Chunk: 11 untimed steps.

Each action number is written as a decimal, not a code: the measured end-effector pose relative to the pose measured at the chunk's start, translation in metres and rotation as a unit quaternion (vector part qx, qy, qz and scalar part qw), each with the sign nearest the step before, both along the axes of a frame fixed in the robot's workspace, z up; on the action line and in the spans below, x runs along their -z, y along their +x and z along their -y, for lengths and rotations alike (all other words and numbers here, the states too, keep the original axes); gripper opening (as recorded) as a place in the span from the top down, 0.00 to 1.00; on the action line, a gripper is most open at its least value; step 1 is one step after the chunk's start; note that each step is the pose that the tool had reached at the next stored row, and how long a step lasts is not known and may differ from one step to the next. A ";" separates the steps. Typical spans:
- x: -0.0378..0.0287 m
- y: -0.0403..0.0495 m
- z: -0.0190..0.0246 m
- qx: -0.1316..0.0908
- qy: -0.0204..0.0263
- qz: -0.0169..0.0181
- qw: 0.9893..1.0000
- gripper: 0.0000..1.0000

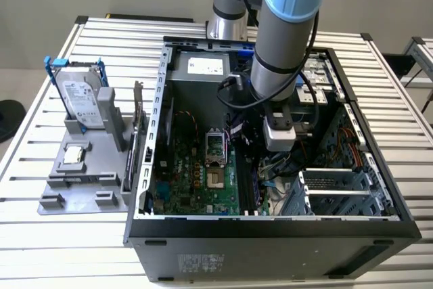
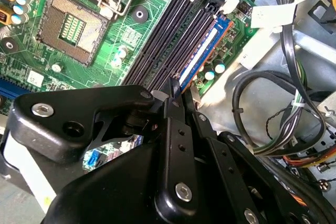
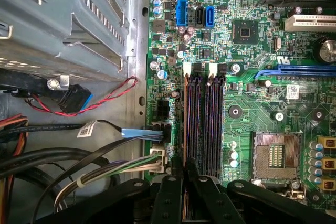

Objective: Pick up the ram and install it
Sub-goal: 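Insert the ram into the slot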

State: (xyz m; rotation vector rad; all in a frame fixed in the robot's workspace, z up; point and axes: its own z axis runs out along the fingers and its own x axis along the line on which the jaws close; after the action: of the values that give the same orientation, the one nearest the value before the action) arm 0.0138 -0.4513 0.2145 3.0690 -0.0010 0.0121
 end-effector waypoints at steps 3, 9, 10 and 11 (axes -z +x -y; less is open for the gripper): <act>-0.0003 -0.0004 0.0000 0.000 0.000 0.000 1.000 1.00; -0.0004 -0.0020 0.0001 0.000 0.000 0.000 1.000 1.00; -0.0004 -0.0020 0.0001 0.000 0.000 0.000 1.000 1.00; -0.0004 -0.0020 0.0001 0.000 0.000 0.000 1.000 1.00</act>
State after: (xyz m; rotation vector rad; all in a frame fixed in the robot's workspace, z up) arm 0.0118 -0.4514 0.2148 3.0690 -0.0008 0.0121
